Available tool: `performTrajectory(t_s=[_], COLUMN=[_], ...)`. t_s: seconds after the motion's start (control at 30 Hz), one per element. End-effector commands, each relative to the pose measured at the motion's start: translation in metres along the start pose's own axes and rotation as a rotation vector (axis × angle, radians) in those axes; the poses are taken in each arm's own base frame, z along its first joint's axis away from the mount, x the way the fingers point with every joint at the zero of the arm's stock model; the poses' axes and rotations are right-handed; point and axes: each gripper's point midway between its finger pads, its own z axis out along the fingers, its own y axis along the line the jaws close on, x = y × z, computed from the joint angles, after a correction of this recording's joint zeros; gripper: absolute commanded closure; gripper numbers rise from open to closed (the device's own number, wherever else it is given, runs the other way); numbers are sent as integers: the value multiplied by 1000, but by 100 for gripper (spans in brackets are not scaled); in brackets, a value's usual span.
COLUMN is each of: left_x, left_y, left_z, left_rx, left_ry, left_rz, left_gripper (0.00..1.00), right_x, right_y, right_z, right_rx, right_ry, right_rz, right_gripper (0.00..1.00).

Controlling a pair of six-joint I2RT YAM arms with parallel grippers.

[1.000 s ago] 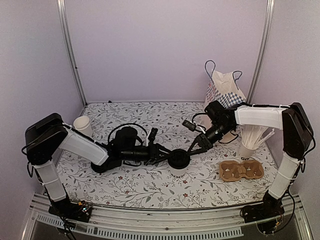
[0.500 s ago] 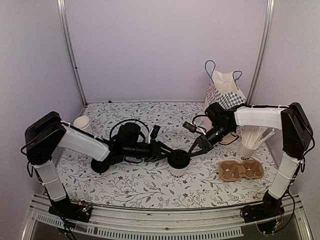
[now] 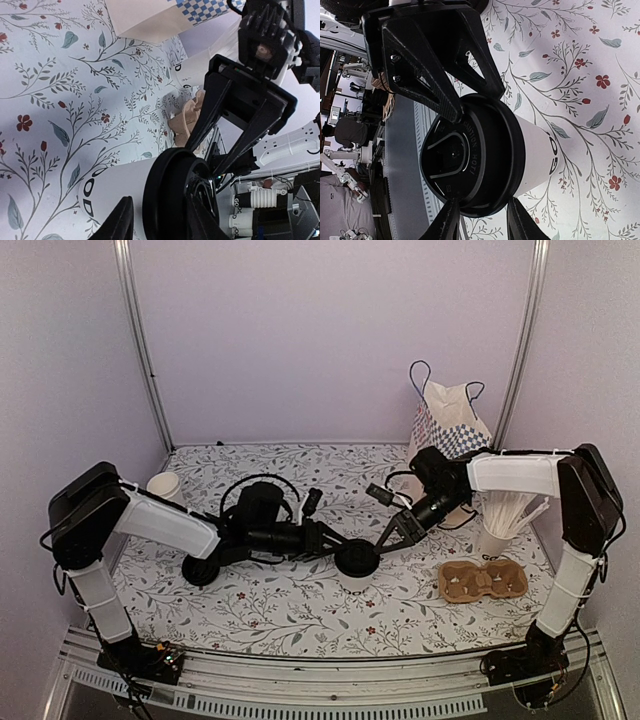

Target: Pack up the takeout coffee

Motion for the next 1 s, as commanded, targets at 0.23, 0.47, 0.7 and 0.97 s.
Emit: performTrajectory(t_s=[0.23, 0.47, 0.7, 0.97], left_x=[-32, -56, -46, 5], left_y=[19, -23, -29, -26], left_z=[-15, -23, -34, -55], left_rx=[-192, -98, -104, -242], left_ry=[-59, -114, -99, -48], left_rz=[128, 215, 205, 203], left_gripper=[53, 48, 47, 43], right_x=[16, 18, 10, -26], right_y=[8, 22, 22, 13], right_z=[-5, -12, -18, -33], right_rx=[60, 38, 79, 193], right_ry=[67, 55, 56, 18], right_rz=[-72, -108, -140, -229], right_gripper=[53, 48, 48, 43])
